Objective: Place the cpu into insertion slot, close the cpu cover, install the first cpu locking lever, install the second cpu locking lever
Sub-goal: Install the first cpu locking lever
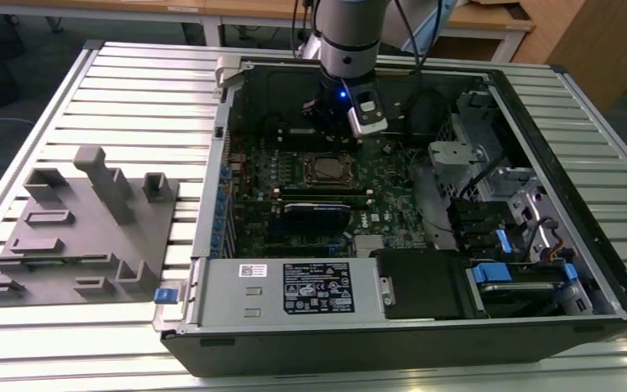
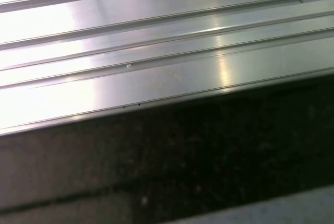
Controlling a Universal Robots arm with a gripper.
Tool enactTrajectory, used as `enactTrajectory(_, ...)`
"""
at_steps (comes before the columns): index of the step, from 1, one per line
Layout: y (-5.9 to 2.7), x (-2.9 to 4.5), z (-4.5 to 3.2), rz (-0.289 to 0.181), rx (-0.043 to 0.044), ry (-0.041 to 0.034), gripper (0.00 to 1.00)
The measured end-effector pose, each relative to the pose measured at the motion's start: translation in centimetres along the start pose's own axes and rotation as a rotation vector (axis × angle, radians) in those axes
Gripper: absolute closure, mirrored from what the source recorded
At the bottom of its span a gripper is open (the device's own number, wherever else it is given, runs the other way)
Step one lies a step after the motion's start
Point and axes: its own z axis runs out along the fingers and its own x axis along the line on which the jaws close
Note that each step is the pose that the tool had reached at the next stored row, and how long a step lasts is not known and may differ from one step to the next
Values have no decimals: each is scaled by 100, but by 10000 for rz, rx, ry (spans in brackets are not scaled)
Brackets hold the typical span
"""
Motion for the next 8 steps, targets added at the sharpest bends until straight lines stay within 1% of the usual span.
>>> enactTrajectory(8,9,1,-22,16,-2,-2,90)
